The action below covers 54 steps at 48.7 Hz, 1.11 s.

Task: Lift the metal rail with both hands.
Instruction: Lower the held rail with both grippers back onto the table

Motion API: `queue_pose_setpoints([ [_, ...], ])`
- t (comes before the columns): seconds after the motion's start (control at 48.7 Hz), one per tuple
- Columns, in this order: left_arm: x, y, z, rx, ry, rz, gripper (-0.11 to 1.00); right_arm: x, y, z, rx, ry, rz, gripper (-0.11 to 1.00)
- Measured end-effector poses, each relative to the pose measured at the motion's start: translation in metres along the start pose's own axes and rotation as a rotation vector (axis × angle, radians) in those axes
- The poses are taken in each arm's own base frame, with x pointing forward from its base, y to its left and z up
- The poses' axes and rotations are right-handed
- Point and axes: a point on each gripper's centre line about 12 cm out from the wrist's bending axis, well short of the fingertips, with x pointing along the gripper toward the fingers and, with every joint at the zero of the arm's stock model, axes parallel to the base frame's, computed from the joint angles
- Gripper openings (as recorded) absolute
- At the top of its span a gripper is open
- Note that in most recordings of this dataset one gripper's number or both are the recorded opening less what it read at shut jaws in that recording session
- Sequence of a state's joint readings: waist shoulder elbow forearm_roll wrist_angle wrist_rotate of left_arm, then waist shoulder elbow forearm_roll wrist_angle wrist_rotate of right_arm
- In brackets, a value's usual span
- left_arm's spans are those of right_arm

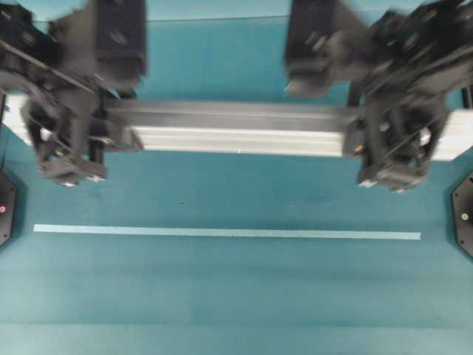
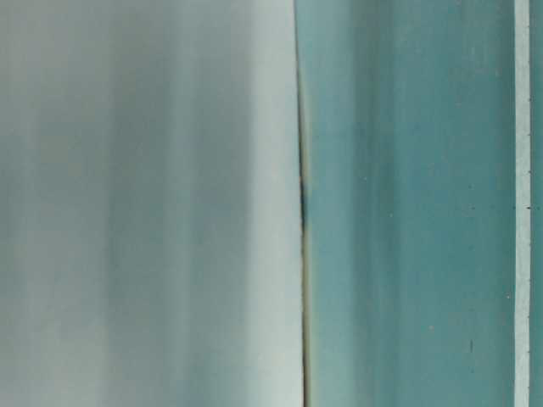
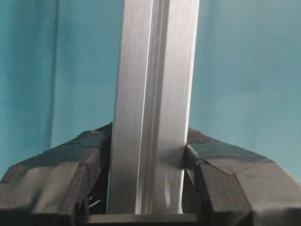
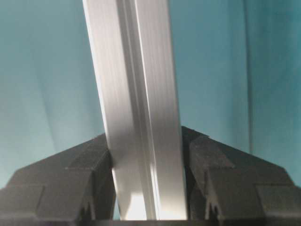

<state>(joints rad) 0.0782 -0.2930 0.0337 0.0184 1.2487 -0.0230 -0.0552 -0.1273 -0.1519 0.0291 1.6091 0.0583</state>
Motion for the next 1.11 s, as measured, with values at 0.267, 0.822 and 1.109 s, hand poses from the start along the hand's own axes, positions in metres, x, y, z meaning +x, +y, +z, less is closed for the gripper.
queue_pose_setpoints([
  [0.267, 0.044, 0.000, -0.026, 0.001, 0.055, 0.000, 0.36, 0.052, -0.002, -0.005, -0.009, 0.011, -0.001, 0.38],
  [0.822, 0.132, 0.002, -0.085, -0.001, 0.147, 0.006, 0.36, 0.138, -0.010, -0.026, -0.011, -0.009, -0.026, 0.38],
  [1.109, 0.164, 0.002, -0.097, 0.001, 0.189, 0.007, 0.36, 0.177, -0.012, -0.032, -0.011, -0.008, -0.027, 0.38],
])
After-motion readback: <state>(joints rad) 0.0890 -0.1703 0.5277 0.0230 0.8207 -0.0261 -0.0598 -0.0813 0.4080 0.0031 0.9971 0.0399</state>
